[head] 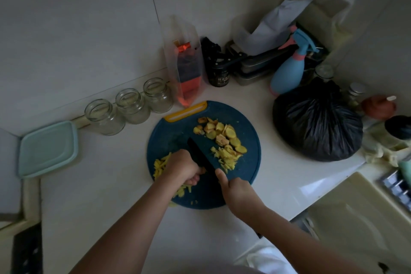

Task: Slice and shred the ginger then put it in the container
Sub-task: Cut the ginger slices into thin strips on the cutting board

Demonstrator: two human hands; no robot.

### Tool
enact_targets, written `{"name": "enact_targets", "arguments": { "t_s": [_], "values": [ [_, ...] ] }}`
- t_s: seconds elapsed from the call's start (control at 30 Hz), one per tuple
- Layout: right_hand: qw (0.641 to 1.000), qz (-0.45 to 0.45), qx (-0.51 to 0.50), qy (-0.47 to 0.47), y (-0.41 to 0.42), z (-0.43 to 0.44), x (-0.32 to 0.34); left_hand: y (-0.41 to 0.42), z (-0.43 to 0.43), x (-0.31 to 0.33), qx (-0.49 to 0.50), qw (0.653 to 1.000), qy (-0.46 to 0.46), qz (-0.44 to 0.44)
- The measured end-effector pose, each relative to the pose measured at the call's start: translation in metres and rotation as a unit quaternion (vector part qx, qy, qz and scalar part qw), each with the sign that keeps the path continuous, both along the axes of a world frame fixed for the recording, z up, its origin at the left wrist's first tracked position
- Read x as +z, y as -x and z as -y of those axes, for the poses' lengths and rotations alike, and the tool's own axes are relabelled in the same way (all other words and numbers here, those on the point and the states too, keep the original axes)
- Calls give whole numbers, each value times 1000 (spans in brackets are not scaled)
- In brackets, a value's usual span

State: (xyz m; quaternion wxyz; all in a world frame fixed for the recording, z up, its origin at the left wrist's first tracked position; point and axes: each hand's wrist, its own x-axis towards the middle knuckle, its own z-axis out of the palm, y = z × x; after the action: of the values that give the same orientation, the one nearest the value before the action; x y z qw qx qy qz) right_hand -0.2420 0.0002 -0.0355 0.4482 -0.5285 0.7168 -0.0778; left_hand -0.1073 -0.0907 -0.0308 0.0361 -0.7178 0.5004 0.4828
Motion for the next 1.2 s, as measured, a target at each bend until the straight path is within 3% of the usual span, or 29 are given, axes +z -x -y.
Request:
{"name": "enact_targets", "arguments": {
  "t_s": [0.13, 0.3, 0.57, 0.83, 1.07, 1.2],
  "values": [
    [993, -94, 71, 23, -1, 0, -4, 1, -2, 3, 14, 1000, -2, 7],
    [986, -149, 73, 34, -9, -6, 0, 2, -4, 3, 26, 999, -5, 20],
    [991, -126, 31, 34, -33, 14, -2, 1, -4, 7, 53, 998, 9, 16],
    [999, -18, -51, 1, -18, 22, -1, 0, -3, -1, 77, 997, -12, -26],
    [998, -55, -4, -23, 2, 20, 10, 4, -10, 0, 102, 994, -16, -20],
    [998, -7, -6, -65, 20, 27, 16, 6, -12, 1, 135, 990, -17, -28]
  ]
}}
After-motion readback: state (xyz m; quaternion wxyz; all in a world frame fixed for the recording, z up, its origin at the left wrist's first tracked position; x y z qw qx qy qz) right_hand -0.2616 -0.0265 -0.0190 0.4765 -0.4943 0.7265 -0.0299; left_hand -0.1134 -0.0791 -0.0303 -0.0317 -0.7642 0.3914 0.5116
